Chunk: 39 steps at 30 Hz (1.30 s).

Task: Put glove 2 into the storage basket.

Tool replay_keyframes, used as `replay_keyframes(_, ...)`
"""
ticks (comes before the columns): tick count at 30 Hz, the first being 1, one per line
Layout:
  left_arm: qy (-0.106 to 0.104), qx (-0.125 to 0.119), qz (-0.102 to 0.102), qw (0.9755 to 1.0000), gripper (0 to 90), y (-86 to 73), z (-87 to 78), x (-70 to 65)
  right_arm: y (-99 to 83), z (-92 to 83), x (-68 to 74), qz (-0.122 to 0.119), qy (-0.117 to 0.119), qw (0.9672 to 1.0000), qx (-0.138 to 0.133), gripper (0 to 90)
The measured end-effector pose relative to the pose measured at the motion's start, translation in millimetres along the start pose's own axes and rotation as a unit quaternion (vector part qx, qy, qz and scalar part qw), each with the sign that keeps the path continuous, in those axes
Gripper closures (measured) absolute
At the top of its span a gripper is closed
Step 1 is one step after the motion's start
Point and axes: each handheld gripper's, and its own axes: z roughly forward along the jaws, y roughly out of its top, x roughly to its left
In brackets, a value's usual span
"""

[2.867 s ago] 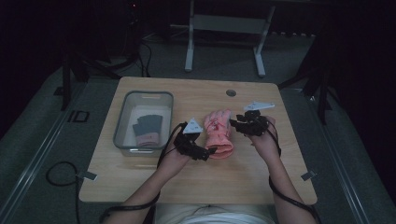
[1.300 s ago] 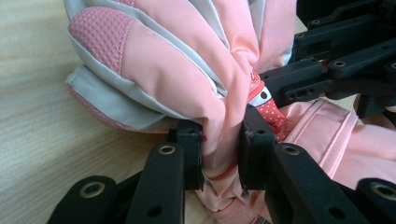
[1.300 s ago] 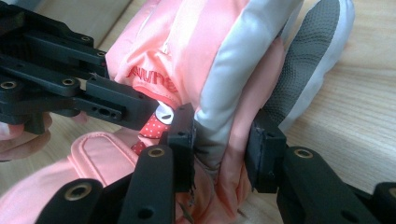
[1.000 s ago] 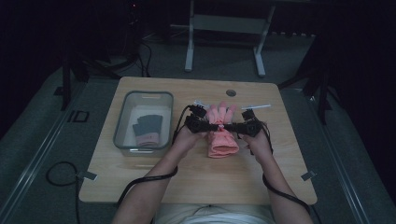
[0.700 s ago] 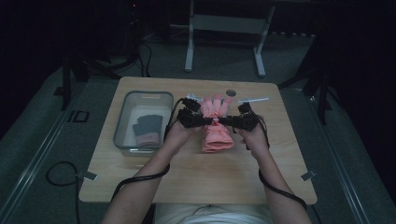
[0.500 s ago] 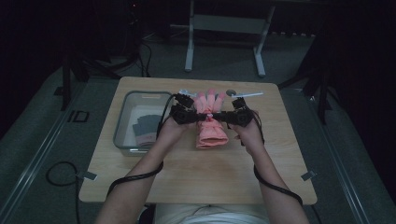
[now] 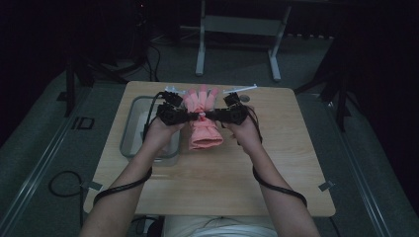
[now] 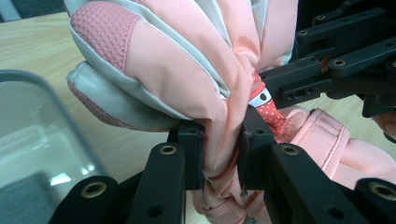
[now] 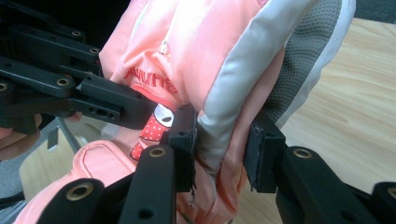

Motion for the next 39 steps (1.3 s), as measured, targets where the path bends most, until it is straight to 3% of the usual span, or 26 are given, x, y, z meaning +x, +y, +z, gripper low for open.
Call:
replay_keyframes(18,0.046,-0.011,-0.031,0.9984,74.4,-13.4,-54.5,44.9,38.9,52.3,44.1,-0.025,0.030,0.9992,0.013,67.7)
replay_keyframes(24,0.066,-0.004,-0.038,0.9971,74.4,-18.0,-71.6,69.8,53.2,83.0,60.9,-0.026,0.043,0.9986,0.017,67.8)
replay_keyframes(35,0.069,0.018,-0.054,0.9960,74.5,-35.1,-60.4,104.4,48.6,126.2,60.4,-0.006,0.044,0.9985,0.033,68.0)
replay_keyframes(39,0.065,0.020,-0.074,0.9949,74.5,-47.9,-47.9,114.9,39.9,141.5,58.3,-0.003,0.030,0.9985,0.046,68.1)
